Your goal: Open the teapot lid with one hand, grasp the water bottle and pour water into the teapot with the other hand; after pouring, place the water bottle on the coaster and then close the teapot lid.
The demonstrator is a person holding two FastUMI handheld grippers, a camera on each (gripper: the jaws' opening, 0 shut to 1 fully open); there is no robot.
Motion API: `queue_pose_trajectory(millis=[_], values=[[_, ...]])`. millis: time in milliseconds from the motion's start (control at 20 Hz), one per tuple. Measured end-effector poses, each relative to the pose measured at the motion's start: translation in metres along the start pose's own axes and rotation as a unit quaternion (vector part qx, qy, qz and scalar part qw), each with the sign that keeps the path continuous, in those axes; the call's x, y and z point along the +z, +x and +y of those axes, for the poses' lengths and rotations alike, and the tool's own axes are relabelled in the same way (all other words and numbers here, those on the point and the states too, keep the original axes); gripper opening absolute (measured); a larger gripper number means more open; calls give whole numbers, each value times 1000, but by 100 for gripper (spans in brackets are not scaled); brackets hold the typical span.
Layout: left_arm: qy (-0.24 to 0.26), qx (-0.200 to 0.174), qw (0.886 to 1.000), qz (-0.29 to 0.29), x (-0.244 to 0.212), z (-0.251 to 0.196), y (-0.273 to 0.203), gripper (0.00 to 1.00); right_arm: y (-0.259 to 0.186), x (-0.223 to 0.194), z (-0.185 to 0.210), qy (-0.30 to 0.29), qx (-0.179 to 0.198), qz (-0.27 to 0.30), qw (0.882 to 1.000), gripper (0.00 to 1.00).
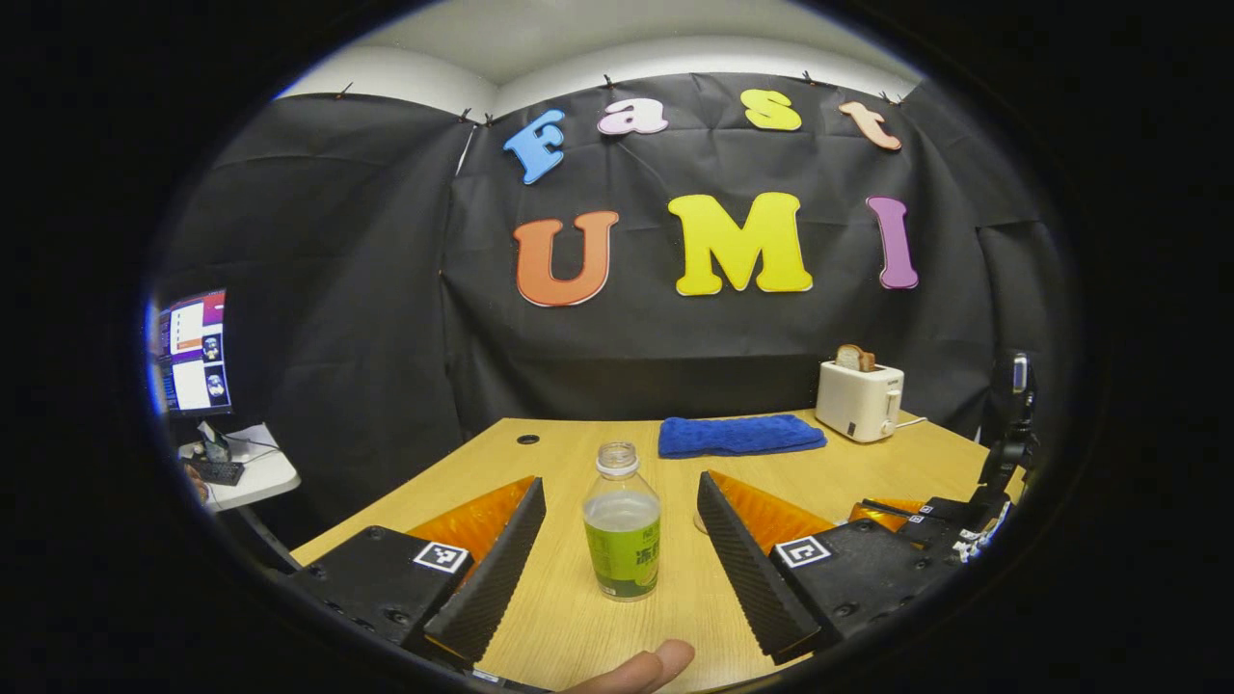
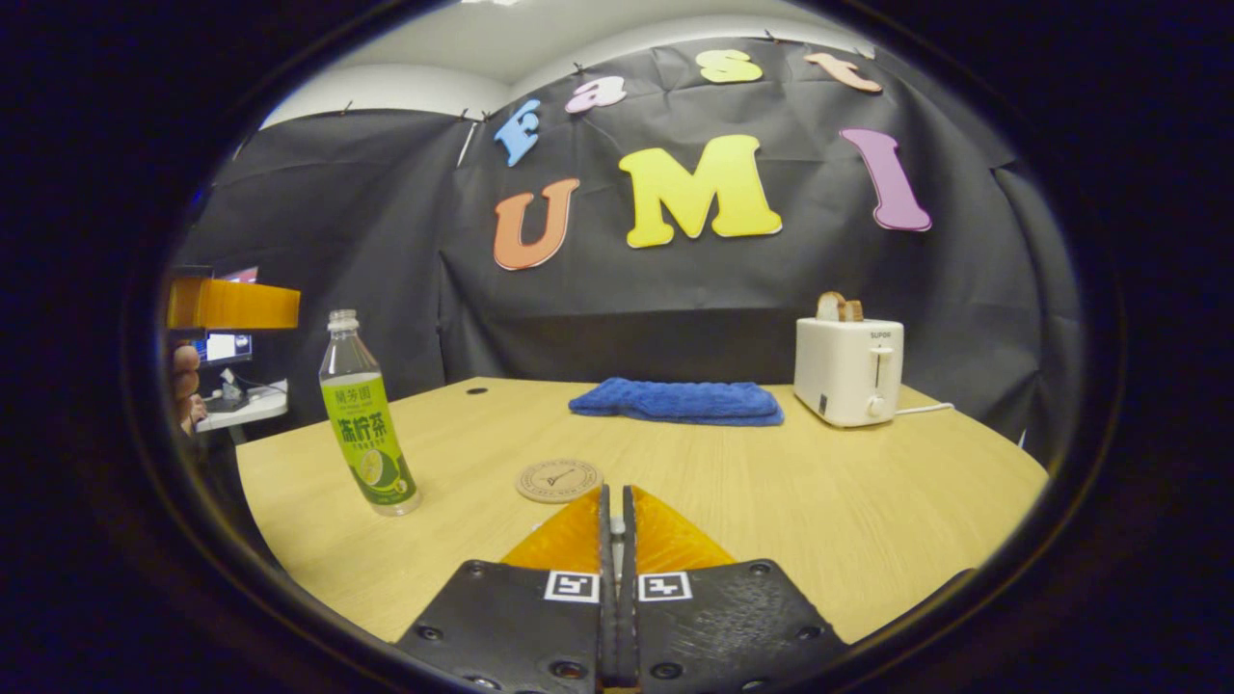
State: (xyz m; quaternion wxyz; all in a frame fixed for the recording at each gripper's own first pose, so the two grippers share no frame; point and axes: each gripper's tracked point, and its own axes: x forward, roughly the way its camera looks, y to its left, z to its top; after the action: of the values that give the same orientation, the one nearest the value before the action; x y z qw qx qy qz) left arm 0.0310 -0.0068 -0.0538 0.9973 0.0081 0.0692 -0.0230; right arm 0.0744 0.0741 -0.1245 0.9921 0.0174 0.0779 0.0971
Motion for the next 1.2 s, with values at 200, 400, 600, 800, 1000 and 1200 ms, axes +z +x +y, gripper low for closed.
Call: queue_pose_trajectory(millis=[200,400,600,800,1000,1200], values=[[-22,-20,999,15,-8,-2,4,99,-11,17,2,8,13,-22,1000,0],[-25,-35,999,19,-14,-2,9,99,-28,38,7,21,28,-37,999,0],[-14,-35,999,26,-25,8,20,99,-43,56,10,15,33,-52,998,0],[-27,-49,998,24,-38,8,36,99,-57,71,5,-1,25,-64,998,0],[-26,-57,998,4,-47,7,52,100,-62,80,-3,-5,15,-72,997,0],[-29,-74,997,-14,-59,2,64,99,-62,81,-8,-1,7,-73,997,0]])
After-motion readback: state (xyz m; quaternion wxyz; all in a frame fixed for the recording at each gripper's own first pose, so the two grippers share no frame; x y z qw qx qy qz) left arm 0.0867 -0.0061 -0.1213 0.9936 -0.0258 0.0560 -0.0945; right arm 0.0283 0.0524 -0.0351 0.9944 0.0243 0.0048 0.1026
